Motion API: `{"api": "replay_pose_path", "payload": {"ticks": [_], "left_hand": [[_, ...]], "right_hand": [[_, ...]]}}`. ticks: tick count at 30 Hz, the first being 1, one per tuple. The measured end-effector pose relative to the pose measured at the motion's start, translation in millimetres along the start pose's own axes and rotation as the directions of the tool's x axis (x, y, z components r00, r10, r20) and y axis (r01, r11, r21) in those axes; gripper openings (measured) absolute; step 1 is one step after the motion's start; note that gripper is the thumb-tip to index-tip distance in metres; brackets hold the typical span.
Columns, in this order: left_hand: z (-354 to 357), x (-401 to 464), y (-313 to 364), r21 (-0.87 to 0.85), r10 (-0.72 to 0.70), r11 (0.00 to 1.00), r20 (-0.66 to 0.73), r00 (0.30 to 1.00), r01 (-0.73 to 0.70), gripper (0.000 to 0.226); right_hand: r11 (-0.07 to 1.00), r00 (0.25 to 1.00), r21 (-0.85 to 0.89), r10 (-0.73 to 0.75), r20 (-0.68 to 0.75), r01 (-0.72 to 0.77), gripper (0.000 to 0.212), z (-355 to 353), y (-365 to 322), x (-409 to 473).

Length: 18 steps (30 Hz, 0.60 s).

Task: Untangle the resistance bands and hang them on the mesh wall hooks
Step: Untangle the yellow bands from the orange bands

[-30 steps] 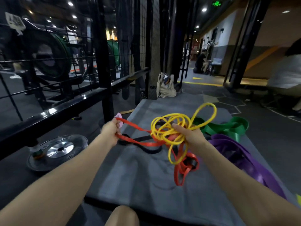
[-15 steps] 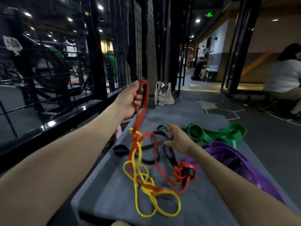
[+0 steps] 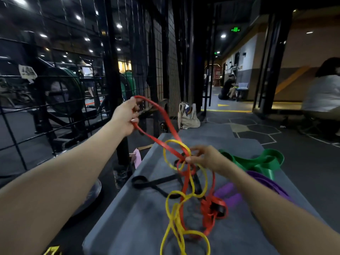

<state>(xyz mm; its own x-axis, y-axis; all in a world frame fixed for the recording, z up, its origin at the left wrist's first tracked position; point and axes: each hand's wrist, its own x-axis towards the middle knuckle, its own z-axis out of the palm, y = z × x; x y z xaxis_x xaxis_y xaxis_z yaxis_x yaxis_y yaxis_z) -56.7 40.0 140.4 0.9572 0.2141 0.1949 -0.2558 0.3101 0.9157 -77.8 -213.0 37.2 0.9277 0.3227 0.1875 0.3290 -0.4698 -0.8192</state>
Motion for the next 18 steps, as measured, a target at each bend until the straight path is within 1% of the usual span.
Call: {"api": "replay_pose_path", "payload": {"ticks": [2, 3, 4, 5, 6, 7, 8, 10, 11, 13, 15, 16, 17, 18], "left_hand": [[-18.9, 4.3, -0.8, 0.05, 0.013, 0.999, -0.111, 0.994, -0.007, 0.03], [-27.0, 5.6, -1.7, 0.06, 0.017, 0.998, -0.144, 0.989, -0.009, 0.031], [-33.6, 6.1, -2.5, 0.065, 0.017, 0.998, -0.163, 0.987, -0.006, 0.031], [-38.5, 6.3, -3.6, 0.067, 0.015, 0.998, -0.172, 0.985, -0.004, 0.032], [-41.4, 5.4, -4.7, 0.075, 0.015, 0.997, -0.173, 0.985, -0.002, 0.032], [-43.2, 4.7, -7.1, 0.095, 0.019, 0.995, -0.176, 0.984, -0.003, 0.032], [-43.8, 3.7, -9.3, 0.139, 0.029, 0.99, -0.181, 0.983, -0.004, 0.031], [-44.0, 1.2, -17.8, 0.292, 0.038, 0.956, -0.194, 0.98, 0.021, 0.031], [-43.9, -0.6, -24.2, 0.379, 0.033, 0.925, -0.195, 0.98, 0.044, 0.03], [-45.8, -1.2, -39.7, 0.472, -0.009, 0.876, -0.184, 0.983, 0.097, 0.029], [-48.2, -1.6, -51.2, 0.512, -0.062, 0.847, -0.17, 0.983, 0.142, 0.028], [-48.1, -1.2, -55.7, 0.557, -0.078, 0.816, -0.155, 0.985, 0.153, 0.027], [-47.0, 0.1, -59.4, 0.681, -0.094, 0.711, -0.154, 0.984, 0.175, 0.024], [-42.3, -2.7, -61.4, 0.833, -0.087, 0.525, -0.155, 0.984, 0.177, 0.023]], "right_hand": [[0.976, 0.999, -0.212, 0.04, -0.032, -0.046, 0.037, -28.4, 0.2, -0.8], [0.937, 0.998, -0.344, 0.052, -0.037, -0.061, 0.038, -40.1, 1.7, -1.3], [0.889, 0.997, -0.452, 0.067, -0.026, -0.071, 0.034, -48.8, 5.9, -1.6], [0.857, 0.997, -0.51, 0.073, -0.014, -0.07, 0.025, -53.9, 10.1, -2.0], [0.849, 0.998, -0.524, 0.069, 0.0, -0.059, 0.013, -56.8, 12.0, -4.7], [0.86, 0.998, -0.508, 0.06, -0.006, -0.054, 0.013, -56.6, 11.4, -8.1], [0.891, 0.998, -0.451, 0.038, -0.039, -0.052, 0.019, -55.2, 12.3, -9.7], [0.973, 0.985, -0.228, -0.016, -0.173, -0.024, 0.024, -50.5, 13.5, -10.8], [0.994, 0.973, -0.113, -0.026, -0.23, 0.0, 0.024, -48.0, 11.8, -11.7], [0.997, 0.961, 0.06, -0.028, -0.275, 0.047, 0.021, -43.3, 6.6, -11.1], [0.98, 0.961, 0.179, -0.035, -0.275, 0.087, 0.019, -41.1, -0.3, -8.9], [0.971, 0.962, 0.218, -0.041, -0.269, 0.102, 0.019, -40.8, -4.4, -7.9], [0.962, 0.964, 0.25, -0.04, -0.261, 0.108, 0.018, -39.9, -9.1, -7.1], [0.957, 0.966, 0.268, -0.038, -0.255, 0.108, 0.017, -38.8, -12.5, -6.0]]}}
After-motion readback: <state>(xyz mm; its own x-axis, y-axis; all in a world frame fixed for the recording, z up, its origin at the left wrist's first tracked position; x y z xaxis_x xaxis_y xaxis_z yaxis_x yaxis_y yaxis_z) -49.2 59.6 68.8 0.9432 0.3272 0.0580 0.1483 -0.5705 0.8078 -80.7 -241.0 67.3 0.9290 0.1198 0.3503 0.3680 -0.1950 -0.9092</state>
